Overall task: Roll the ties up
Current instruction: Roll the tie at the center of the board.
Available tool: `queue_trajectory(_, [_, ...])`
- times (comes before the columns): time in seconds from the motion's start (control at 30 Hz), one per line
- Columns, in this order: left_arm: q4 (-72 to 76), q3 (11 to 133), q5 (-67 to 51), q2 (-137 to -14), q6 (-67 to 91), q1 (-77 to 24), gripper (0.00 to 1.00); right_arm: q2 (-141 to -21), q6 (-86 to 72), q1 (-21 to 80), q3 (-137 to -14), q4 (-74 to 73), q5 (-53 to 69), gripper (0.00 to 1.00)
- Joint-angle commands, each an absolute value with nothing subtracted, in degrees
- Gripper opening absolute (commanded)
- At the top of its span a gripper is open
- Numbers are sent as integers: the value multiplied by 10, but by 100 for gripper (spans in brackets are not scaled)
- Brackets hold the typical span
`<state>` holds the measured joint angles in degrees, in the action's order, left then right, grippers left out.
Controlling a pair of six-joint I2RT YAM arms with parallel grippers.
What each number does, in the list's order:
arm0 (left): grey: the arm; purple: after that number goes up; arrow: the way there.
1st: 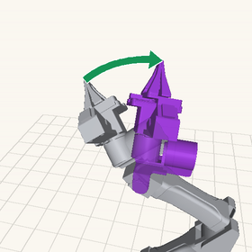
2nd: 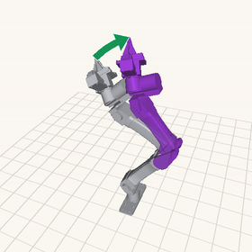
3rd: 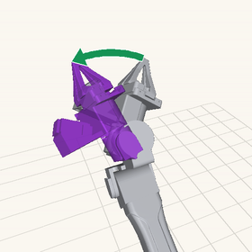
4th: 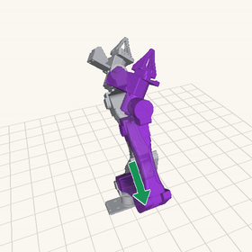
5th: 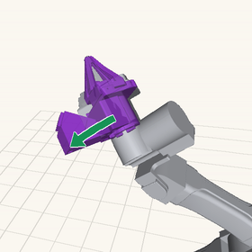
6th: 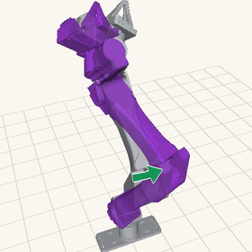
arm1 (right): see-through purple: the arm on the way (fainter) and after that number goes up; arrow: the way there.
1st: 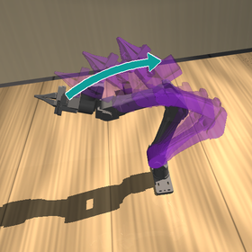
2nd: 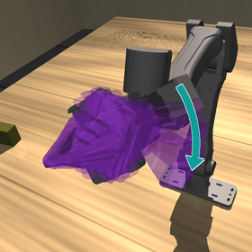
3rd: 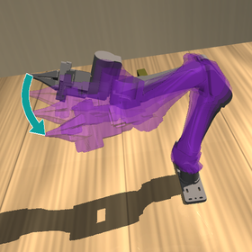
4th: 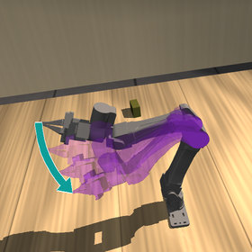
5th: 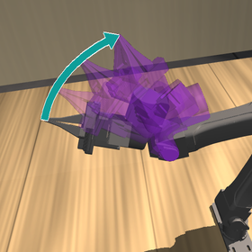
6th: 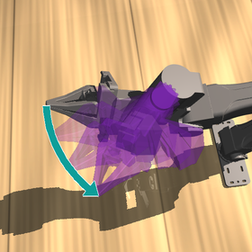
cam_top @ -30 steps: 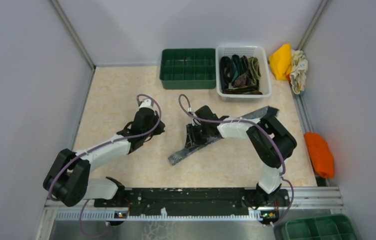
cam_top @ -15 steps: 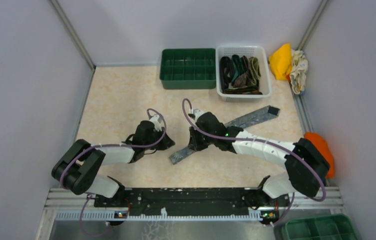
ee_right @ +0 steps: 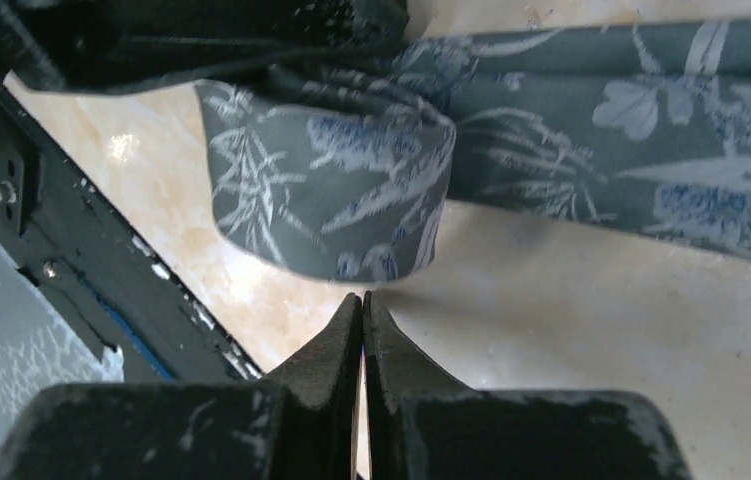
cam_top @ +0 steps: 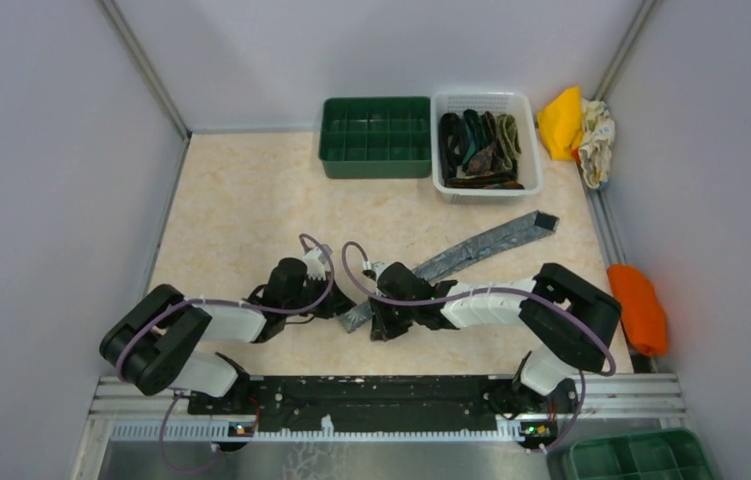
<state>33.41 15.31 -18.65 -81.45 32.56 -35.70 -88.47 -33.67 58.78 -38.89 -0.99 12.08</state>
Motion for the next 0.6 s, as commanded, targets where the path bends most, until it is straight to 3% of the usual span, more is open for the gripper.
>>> queue_trajectory(0.0, [356, 130, -191, -808, 336, -371, 0, -917, -343, 592, -413, 52, 120, 0])
queue_trajectory(0.37, [328, 143, -158, -828, 333, -383, 0, -950, -337, 592, -440, 48, 115, 0])
queue_trajectory(0.57, [174, 216, 15, -803, 354, -383, 0, -891, -303, 597, -438, -51, 51, 0])
